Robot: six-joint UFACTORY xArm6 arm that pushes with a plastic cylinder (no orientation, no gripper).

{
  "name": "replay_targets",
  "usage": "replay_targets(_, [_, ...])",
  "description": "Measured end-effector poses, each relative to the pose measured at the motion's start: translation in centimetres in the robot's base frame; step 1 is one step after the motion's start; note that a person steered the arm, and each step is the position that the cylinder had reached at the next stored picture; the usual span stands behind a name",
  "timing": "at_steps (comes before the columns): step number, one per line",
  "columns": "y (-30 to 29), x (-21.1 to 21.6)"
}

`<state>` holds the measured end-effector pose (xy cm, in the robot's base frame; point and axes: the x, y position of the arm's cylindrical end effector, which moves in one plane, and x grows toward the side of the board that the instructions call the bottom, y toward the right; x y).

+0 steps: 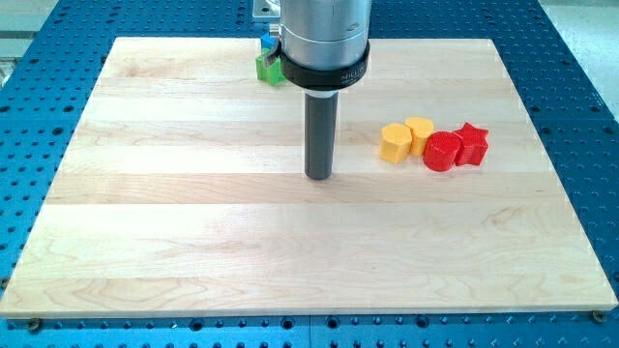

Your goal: Move the blue cube to the left of the green star

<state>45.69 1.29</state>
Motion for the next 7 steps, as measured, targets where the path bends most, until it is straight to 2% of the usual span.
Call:
replay_targets(2, [-0.3, 0.3])
replay_targets(3, [2.0, 2.6])
replay_targets(4, [0.1, 2.3])
replay_targets(5, [-7.2, -0.1])
replay_targets(6, [-9.6, -0.8])
replay_targets(7, [-9.5, -0.8])
